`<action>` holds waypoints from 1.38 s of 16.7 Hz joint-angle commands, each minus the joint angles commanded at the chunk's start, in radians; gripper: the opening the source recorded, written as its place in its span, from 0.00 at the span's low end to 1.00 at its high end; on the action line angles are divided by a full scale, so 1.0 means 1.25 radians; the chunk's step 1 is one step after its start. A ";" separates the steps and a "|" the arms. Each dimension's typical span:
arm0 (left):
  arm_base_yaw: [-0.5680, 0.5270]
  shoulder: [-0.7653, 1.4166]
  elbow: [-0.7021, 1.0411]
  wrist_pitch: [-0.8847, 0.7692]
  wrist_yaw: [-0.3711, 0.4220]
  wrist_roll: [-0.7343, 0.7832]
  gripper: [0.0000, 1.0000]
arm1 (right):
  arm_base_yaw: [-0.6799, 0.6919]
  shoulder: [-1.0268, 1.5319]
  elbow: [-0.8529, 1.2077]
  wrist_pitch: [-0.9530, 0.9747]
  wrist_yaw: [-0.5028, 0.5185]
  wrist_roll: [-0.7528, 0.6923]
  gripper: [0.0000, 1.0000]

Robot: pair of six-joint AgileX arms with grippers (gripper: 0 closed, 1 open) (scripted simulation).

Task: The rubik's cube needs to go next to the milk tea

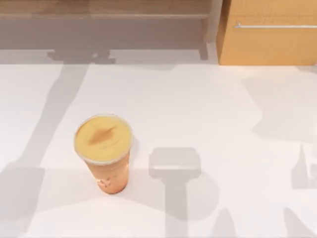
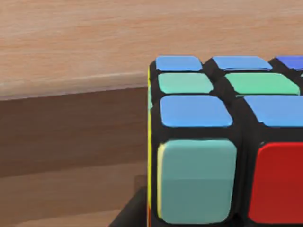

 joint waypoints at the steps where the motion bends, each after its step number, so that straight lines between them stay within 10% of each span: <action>1: 0.016 -0.019 -0.038 -0.062 0.022 -0.006 0.00 | 0.000 0.000 0.000 0.000 0.000 0.000 1.00; 12: 0.086 0.052 -0.458 -0.368 0.056 -0.073 0.00 | 0.000 0.000 0.000 0.000 0.000 0.000 1.00; 23: 0.086 0.069 -0.488 -0.365 0.050 -0.074 0.00 | 0.000 0.000 0.000 0.000 0.000 0.000 1.00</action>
